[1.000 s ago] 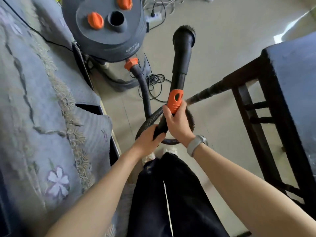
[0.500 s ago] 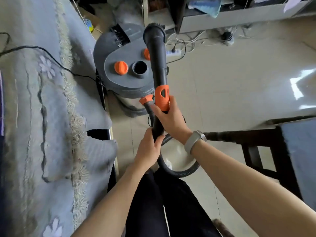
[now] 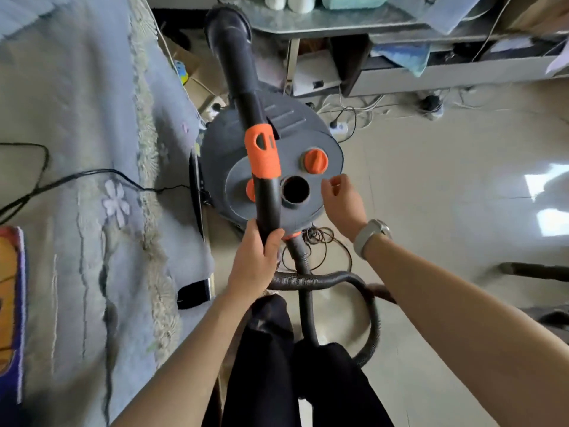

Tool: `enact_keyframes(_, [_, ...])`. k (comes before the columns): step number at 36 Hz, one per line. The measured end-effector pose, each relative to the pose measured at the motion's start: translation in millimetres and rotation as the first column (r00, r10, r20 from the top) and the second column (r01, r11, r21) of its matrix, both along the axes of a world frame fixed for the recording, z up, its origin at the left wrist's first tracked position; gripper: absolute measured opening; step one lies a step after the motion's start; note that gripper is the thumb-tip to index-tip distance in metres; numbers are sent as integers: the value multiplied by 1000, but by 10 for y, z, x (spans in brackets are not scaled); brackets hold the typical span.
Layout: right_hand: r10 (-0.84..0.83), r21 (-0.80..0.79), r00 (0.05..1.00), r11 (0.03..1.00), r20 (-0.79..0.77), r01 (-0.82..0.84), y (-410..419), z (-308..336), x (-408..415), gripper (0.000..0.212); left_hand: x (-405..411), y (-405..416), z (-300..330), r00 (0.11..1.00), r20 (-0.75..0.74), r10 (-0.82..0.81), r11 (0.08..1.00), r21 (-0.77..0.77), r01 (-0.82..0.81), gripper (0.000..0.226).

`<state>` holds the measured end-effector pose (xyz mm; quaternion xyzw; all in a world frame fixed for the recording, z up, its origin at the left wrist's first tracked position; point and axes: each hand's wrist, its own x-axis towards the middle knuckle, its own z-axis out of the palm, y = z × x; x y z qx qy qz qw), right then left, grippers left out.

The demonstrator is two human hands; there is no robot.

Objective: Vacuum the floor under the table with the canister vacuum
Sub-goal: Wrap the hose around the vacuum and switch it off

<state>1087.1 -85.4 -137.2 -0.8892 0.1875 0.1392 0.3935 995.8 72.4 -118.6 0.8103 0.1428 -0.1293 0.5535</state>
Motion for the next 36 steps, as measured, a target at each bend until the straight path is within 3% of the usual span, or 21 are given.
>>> enact_keyframes(6, [153, -336, 980, 923, -127, -187, 2, -220, 611, 48, 323, 107, -45, 1000, -29, -11, 1000, -22, 11, 6])
enact_keyframes(11, [386, -584, 914, 716, -125, -382, 18, -297, 742, 37, 439, 213, -148, 998, -63, -14, 1000, -29, 12, 6])
enact_keyframes(15, [570, -657, 810, 558, -140, -507, -40, -270, 722, 33, 464, 267, -192, 996, -87, -24, 999, -27, 21, 8])
enact_keyframes(18, [604, -703, 779, 480, -170, -525, -57, -221, 717, 34, 461, 305, -255, 996, -94, -5, 1000, -2, 5, 11])
enact_keyframes(20, [588, -713, 797, 499, -139, -493, -33, -220, 683, 34, 443, 326, -273, 995, -95, 9, 1000, -7, -10, 18])
enact_keyframes(25, [501, -660, 862, 675, 82, -329, 213, -244, 466, 26, 373, 400, -257, 995, -103, 18, 1000, -7, -19, 36])
enact_keyframes(27, [545, -658, 826, 676, 143, -332, 427, -278, 311, 28, 354, 444, -266, 992, -128, 16, 1000, 4, -16, 33])
enact_keyframes(32, [593, -671, 804, 617, 51, -412, 877, -402, 118, 38, 315, 559, -296, 992, -123, -6, 1000, 25, 9, 12])
enact_keyframes(36, [581, -649, 809, 649, 86, -397, 923, -454, 75, 37, 272, 633, -344, 993, -119, -5, 999, 52, 12, 17])
